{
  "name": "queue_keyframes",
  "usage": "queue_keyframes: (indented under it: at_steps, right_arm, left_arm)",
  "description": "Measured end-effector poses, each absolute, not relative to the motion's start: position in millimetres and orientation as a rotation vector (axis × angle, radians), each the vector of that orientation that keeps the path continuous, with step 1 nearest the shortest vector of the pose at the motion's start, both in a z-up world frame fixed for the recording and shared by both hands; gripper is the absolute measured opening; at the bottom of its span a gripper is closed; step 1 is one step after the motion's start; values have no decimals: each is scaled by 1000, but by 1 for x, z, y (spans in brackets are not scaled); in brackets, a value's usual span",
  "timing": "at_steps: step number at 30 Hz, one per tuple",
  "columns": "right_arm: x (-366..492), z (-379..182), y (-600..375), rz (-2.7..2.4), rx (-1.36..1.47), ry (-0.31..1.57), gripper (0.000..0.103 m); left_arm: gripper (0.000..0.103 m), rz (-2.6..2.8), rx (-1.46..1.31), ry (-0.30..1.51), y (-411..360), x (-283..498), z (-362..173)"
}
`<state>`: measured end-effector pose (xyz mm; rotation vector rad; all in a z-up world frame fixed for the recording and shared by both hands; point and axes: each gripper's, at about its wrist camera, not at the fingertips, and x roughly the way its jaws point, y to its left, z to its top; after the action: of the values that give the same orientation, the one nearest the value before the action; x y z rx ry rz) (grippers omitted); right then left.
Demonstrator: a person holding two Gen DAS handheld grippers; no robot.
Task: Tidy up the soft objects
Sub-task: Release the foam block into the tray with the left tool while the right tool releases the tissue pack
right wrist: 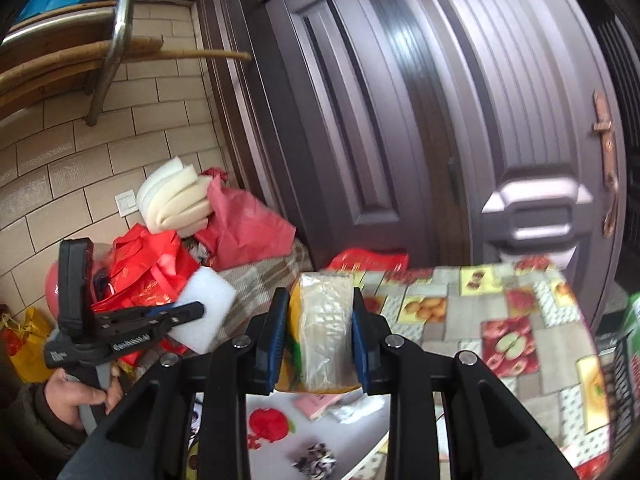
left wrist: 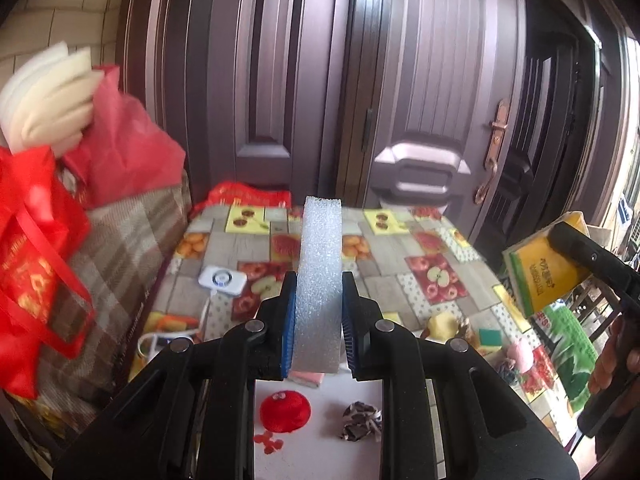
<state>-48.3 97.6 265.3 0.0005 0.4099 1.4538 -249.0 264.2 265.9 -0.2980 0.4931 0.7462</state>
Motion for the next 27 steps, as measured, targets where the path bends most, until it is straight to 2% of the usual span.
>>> queue_keyframes:
  at_steps: [12, 26, 27]
  right_arm:
    - [-56, 189, 169, 1441, -167, 657, 30]
    - [-68, 117, 221, 1405, -331, 790, 30]
    - [-68, 115, 222, 1401, -331, 793, 39]
  left_arm:
    - [19, 831, -470, 616, 314, -236, 167]
    - [21, 836, -585, 703, 351, -226, 111]
    - [25, 836, -585, 702, 352, -226, 110]
